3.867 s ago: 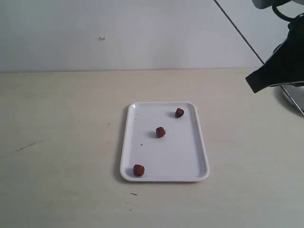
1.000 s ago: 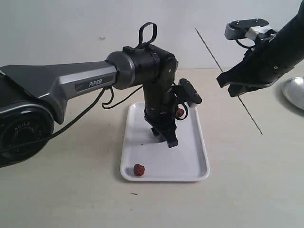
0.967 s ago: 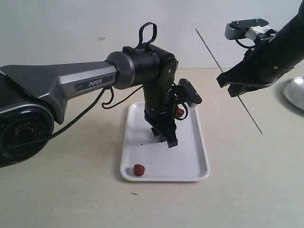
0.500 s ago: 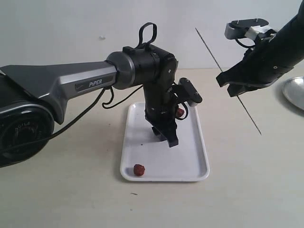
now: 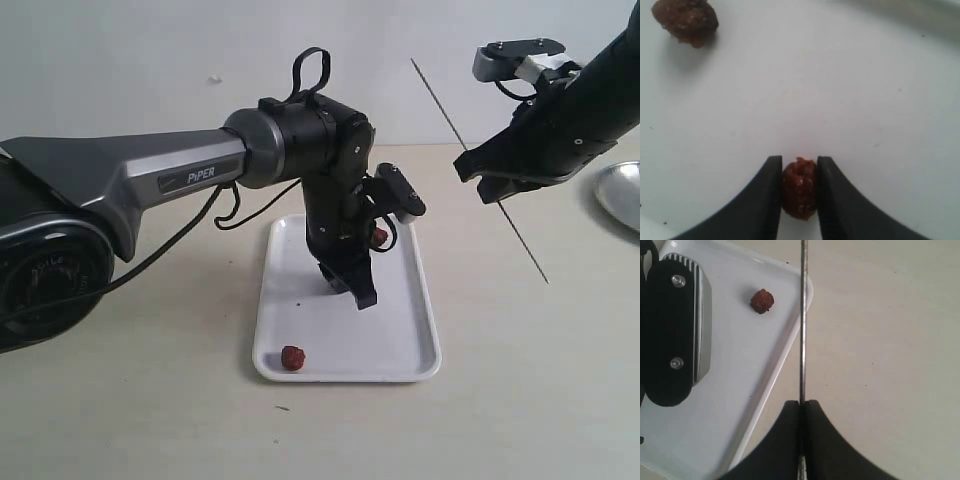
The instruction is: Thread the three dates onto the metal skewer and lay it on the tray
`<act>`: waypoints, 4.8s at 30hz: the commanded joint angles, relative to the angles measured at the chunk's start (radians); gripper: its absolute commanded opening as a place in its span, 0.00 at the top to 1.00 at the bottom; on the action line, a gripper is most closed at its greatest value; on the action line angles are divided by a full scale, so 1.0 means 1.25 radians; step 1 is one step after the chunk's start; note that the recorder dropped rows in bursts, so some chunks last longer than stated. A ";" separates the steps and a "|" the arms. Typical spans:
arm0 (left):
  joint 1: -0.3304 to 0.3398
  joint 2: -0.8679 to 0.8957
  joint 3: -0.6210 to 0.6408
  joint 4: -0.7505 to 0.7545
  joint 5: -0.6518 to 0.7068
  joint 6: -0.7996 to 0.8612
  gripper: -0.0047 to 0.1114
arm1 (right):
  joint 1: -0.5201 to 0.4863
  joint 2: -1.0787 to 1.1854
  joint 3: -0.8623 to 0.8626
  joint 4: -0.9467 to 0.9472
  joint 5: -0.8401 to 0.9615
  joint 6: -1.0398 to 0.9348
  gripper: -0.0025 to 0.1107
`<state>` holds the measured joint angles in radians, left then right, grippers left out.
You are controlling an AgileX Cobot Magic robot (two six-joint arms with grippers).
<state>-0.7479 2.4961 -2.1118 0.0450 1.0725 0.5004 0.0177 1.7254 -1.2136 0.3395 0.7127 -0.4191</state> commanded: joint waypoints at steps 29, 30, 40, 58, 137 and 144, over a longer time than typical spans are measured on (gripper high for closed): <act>0.001 0.007 -0.003 -0.003 0.041 -0.089 0.80 | -0.004 -0.002 -0.008 0.017 -0.011 -0.005 0.98; 0.001 0.007 -0.003 -0.003 0.041 -0.089 0.81 | -0.004 -0.002 -0.008 0.017 -0.011 -0.005 0.98; 0.028 -0.058 -0.003 -0.073 0.040 -0.138 0.82 | -0.004 -0.002 -0.008 0.017 -0.010 -0.005 0.98; 0.316 -0.143 0.016 -0.932 0.064 0.020 0.82 | -0.004 -0.002 0.043 0.151 -0.012 -0.039 0.98; 0.383 -0.143 0.098 -1.273 -0.038 -0.007 0.67 | 0.045 -0.002 0.223 0.818 0.033 -0.639 0.98; 0.383 -0.143 0.098 -1.270 -0.037 -0.005 0.67 | 0.045 -0.002 0.214 0.834 0.040 -0.649 0.98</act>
<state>-0.2712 2.3218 -1.9922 -1.5307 1.0168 0.4859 0.0719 1.7254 -0.9369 1.3611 0.7580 -1.2182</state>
